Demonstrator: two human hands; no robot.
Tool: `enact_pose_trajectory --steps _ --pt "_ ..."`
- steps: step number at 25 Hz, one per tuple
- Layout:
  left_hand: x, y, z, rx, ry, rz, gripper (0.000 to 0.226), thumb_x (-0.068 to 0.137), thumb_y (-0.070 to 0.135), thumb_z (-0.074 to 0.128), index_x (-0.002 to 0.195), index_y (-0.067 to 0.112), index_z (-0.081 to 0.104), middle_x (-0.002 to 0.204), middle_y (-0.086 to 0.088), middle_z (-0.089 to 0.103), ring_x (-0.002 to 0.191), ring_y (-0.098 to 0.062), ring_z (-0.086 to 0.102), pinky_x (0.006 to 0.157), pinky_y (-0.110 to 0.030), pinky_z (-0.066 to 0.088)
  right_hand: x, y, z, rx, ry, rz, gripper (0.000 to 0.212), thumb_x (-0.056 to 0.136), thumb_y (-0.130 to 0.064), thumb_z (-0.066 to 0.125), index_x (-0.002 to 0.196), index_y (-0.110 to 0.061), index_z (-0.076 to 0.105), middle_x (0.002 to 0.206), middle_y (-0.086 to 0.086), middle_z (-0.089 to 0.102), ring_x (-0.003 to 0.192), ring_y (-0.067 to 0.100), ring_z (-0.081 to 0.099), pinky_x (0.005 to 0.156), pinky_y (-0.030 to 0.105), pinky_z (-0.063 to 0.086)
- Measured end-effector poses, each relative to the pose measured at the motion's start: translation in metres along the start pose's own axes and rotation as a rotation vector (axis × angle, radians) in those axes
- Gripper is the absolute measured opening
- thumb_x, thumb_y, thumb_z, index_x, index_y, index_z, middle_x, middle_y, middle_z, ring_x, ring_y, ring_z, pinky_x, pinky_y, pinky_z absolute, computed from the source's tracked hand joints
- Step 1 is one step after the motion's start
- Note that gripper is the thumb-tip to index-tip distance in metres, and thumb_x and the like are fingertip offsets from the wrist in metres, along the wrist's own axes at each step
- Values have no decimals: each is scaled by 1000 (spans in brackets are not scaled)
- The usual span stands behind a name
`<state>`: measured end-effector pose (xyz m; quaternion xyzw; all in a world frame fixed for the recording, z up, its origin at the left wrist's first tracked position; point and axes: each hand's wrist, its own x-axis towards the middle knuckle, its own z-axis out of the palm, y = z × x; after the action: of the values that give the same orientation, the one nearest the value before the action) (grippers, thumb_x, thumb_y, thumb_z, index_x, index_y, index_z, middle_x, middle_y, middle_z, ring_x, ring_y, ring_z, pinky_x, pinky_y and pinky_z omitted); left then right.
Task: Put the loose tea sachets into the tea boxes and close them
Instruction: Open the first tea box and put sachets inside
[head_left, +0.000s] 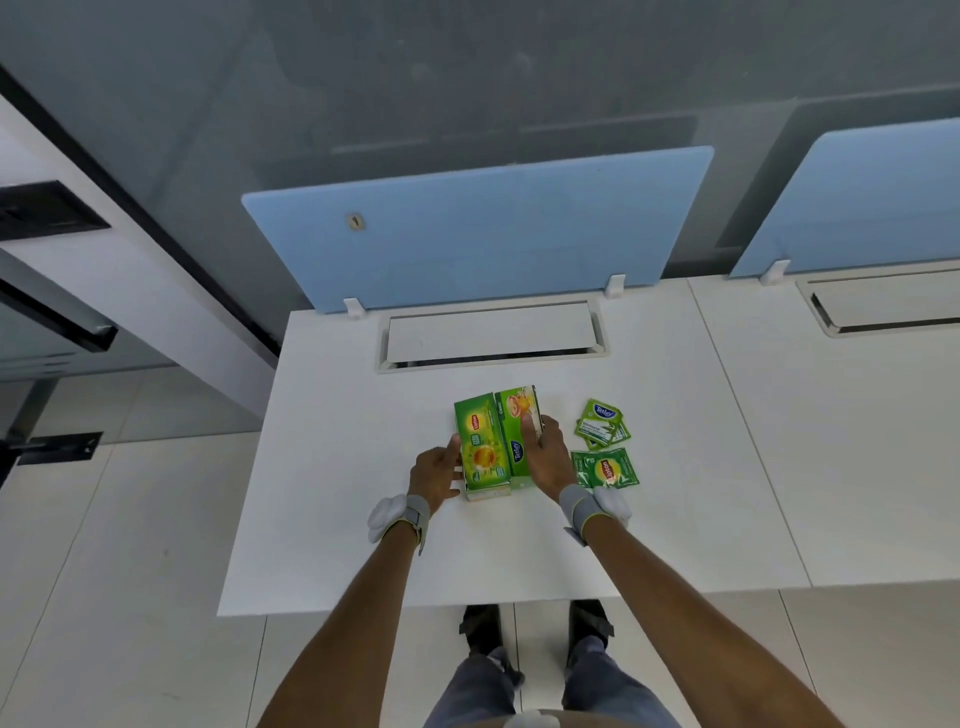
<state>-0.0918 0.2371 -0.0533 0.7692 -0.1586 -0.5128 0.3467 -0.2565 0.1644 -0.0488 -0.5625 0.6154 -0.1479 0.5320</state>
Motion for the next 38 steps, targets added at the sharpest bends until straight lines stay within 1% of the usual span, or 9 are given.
enact_pose_trajectory --steps 3,7,10,17,24,27,30,33,38 --pt "-1 -5 -2 66 95 75 46 86 48 65 100 4 67 104 -18 73 86 -33 70 71 -44 60 -5 -6 -1 -190 147 0 69 94 -64 32 142 -14 34 148 13 41 134 36 41 108 62 31" --pt "2 -2 0 52 117 121 29 84 19 72 108 5 64 104 -25 70 72 -28 61 66 -44 58 -9 -21 4 -155 242 -258 23 98 -24 45 113 -15 60 110 13 68 100 34 62 87 45 51" --pt "3 -6 4 0 127 111 23 85 0 63 108 4 63 102 -26 69 76 -29 60 70 -55 60 -11 -31 17 -220 101 -226 30 95 -9 43 114 -8 67 105 18 73 93 34 67 82 33 53" --pt "1 -5 1 -11 151 115 28 85 -10 54 107 4 63 103 -25 70 75 -30 61 70 -62 58 -15 -39 50 -319 82 -130 31 86 2 50 117 2 53 109 30 65 101 44 63 78 40 51" --pt "-6 2 0 37 142 145 23 88 31 66 100 12 69 104 -18 71 78 -27 62 65 -55 61 -18 -39 41 -208 240 -217 22 88 -8 45 108 -15 53 84 15 69 76 33 65 64 39 54" --pt "-15 18 3 -30 213 177 46 86 60 55 101 18 66 98 -4 69 83 -24 65 57 -37 60 -21 -47 36 -37 91 -292 22 88 -3 47 104 -14 57 83 10 73 75 22 68 65 30 52" --pt "-16 28 12 -53 270 254 44 90 53 55 105 13 64 93 0 65 86 -20 60 74 -28 44 -21 -47 32 20 -152 -304 25 87 3 50 105 -9 62 89 14 77 85 23 71 80 35 58" --pt "-12 26 16 -9 277 329 30 95 38 55 91 9 61 78 -1 60 77 -23 55 65 -27 38 -17 -30 11 88 -67 -250 26 87 7 47 96 -10 64 88 13 76 81 23 69 78 36 57" --pt "-3 15 13 73 304 346 28 96 36 52 90 10 59 76 -5 61 72 -25 54 63 -29 41 14 43 -81 -567 220 -352 41 73 12 53 105 -11 65 110 14 65 103 35 58 79 40 51"
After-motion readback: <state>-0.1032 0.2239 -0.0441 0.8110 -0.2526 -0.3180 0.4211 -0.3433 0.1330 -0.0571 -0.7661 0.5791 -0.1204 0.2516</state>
